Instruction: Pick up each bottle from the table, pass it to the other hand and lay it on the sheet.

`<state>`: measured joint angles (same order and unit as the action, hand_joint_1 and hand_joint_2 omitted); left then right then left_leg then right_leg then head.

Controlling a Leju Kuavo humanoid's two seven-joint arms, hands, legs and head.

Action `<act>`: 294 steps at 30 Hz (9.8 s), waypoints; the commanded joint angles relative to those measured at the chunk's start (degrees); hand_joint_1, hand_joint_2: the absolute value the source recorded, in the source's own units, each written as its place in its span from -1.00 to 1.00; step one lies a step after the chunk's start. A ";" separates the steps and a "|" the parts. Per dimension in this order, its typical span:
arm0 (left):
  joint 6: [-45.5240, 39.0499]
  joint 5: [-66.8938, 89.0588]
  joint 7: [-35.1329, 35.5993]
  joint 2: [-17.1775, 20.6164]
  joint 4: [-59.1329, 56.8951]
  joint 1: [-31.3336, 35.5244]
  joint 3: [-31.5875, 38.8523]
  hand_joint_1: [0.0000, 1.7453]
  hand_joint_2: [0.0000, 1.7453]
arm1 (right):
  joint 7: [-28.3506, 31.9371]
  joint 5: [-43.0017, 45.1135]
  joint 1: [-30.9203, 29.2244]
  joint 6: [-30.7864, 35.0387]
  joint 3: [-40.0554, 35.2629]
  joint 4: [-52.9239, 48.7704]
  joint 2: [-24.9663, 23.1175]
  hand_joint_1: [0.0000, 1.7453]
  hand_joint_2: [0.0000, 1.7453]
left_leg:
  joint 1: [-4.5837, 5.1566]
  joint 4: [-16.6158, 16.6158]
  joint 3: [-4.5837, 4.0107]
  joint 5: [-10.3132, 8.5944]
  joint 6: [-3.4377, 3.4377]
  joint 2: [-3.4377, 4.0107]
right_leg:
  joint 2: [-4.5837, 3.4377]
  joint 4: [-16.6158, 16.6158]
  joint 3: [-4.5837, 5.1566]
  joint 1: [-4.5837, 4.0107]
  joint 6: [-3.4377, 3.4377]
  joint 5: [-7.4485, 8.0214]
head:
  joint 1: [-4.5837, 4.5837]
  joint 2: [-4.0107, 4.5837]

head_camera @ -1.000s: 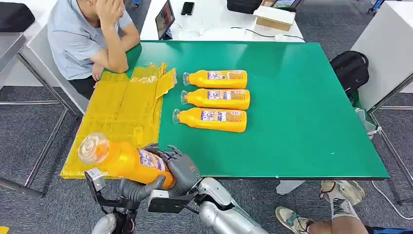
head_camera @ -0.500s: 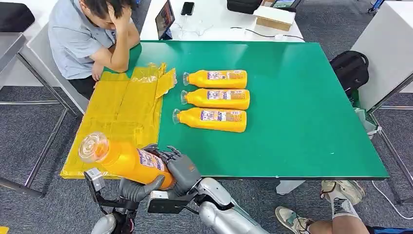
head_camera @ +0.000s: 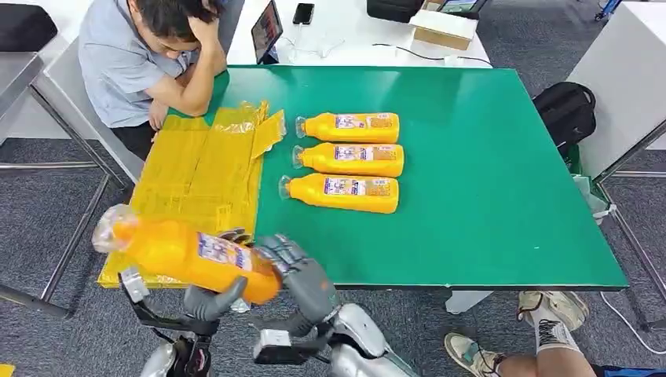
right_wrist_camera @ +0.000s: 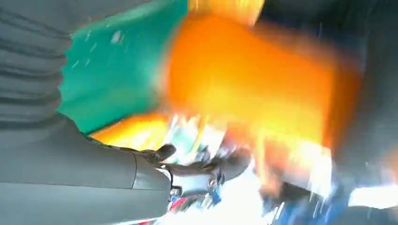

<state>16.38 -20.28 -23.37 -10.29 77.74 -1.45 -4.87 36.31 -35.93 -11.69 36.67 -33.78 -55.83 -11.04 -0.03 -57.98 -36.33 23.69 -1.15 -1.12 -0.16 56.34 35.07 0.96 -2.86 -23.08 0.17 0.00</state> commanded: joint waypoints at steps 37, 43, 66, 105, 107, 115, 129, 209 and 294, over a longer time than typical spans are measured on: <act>-21.52 80.32 12.67 14.05 -31.04 26.16 -11.05 1.00 1.00 | 3.69 5.22 4.95 2.64 14.86 -5.42 3.73 -1.00 -1.00 | -0.05 0.06 0.34 -0.02 0.08 0.04 | 0.04 -0.04 -0.40 -0.06 0.12 -0.01 | -0.02 0.00; -20.55 78.88 12.79 14.21 -34.19 28.38 -11.31 1.00 1.00 | 3.69 6.01 4.17 3.14 13.96 -4.44 3.86 -1.00 -1.00 | -0.02 0.13 0.58 -0.10 0.10 -0.01 | 0.11 -0.10 -0.67 -0.04 0.15 0.04 | -0.02 0.00; -11.15 58.02 -5.97 16.45 -38.05 32.24 -7.67 -1.00 1.00 | 3.69 12.53 -1.05 3.33 6.00 1.07 6.21 -1.00 -1.00 | 0.00 0.12 0.72 -0.17 0.15 0.30 | -0.10 -0.02 -0.66 -0.02 0.27 0.19 | -0.02 0.00; -29.85 31.96 -10.06 2.40 15.69 2.75 3.07 -1.00 1.00 | -24.75 -37.12 -5.72 -0.77 22.91 -0.73 13.73 -1.00 1.00 | 0.05 0.00 0.16 -0.07 0.12 0.12 | -0.03 -0.05 -0.19 -0.01 0.23 0.13 | -0.02 0.00; -29.69 32.95 -9.21 2.69 15.70 2.95 2.28 -1.00 1.00 | -24.33 -33.67 -6.38 -4.34 22.19 0.47 13.42 -1.00 1.00 | 0.04 0.00 0.22 -0.03 0.14 0.18 | -0.05 -0.04 -0.23 -0.03 0.25 0.10 | -0.02 0.00; -29.86 34.67 -7.86 3.18 12.93 4.95 1.38 -1.00 1.00 | -23.69 -31.07 -7.99 -7.09 20.89 5.53 12.76 -1.00 1.00 | -0.05 -0.05 0.43 0.07 0.18 0.17 | 0.01 -0.02 -0.45 -0.12 0.32 0.00 | -0.02 0.00; -30.80 36.94 -8.53 4.07 12.98 6.03 -1.31 -1.00 1.00 | -26.59 -31.50 -11.85 -8.91 15.87 12.79 12.24 -1.00 1.00 | 0.02 0.03 0.13 -0.10 0.13 0.11 | -0.02 -0.03 -0.14 -0.02 0.22 0.14 | -0.02 0.00; -25.58 25.75 -3.67 3.32 4.85 11.01 -2.14 -1.00 1.00 | -7.56 -3.56 -12.58 -27.91 21.08 15.76 10.51 1.00 1.00 | -0.07 0.05 1.05 0.03 0.05 0.42 | -0.12 -0.27 -1.03 -0.14 0.25 0.12 | -0.02 0.00; -7.35 -3.77 6.66 1.48 -2.45 13.01 -9.37 1.00 1.00 | -5.08 -13.30 -14.80 1.72 -9.79 8.12 0.96 -1.00 -1.00 | -0.14 0.05 0.34 0.07 0.04 0.31 | 0.04 -0.25 -0.37 -0.21 0.26 0.01 | -0.02 0.00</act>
<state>14.54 -25.38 -17.40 -7.98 79.36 6.18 -15.17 34.69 -40.27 -28.01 27.13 -39.23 -46.31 -13.79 -0.10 -57.98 -36.34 23.68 -1.17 -0.56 -0.45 56.17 35.16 0.86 -2.70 -22.92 0.15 0.00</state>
